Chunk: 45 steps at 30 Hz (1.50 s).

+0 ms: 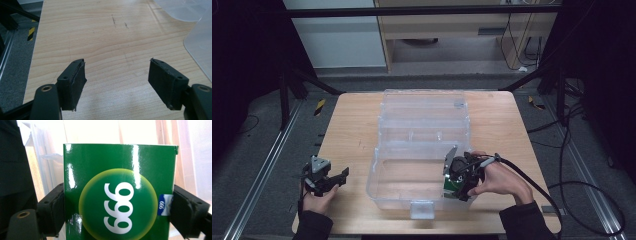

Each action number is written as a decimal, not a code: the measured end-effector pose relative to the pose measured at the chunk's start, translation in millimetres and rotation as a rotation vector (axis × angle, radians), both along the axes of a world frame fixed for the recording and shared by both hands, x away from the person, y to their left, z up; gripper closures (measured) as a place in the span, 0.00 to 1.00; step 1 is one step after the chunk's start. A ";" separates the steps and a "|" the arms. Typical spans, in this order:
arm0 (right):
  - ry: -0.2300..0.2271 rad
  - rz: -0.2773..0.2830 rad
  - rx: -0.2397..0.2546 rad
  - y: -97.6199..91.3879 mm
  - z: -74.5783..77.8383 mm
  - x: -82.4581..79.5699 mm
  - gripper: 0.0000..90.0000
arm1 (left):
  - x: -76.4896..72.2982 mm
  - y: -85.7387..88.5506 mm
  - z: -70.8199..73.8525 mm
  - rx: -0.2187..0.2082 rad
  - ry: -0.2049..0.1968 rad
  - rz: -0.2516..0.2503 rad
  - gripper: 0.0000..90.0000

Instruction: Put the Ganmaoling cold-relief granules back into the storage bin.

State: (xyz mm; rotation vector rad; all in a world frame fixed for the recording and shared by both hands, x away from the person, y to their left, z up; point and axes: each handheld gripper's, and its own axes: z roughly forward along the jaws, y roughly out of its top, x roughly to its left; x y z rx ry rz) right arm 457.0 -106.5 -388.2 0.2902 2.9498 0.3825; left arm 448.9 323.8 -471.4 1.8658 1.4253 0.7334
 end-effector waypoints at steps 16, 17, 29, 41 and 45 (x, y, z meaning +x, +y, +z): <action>-0.049 -0.043 0.089 -14.8 19.5 -3.6 0.16 | 0.1 -0.6 -0.2 0.000 0.003 -0.002 0.33; -0.056 -0.046 0.098 -16.9 21.9 -4.3 0.16 | 0.1 -0.6 -0.2 0.000 0.003 -0.002 0.33; -0.163 -0.217 0.281 -59.6 42.2 -11.2 0.10 | 0.0 -0.8 -0.4 -0.001 0.005 -0.004 0.33; -0.341 -0.567 0.584 -125.0 14.4 -22.7 0.06 | -0.1 -1.9 -0.4 0.002 0.008 -0.007 0.34; -0.414 -0.748 0.647 -142.8 -2.4 -20.3 0.06 | 0.0 -2.0 -0.6 0.004 0.009 -0.010 0.34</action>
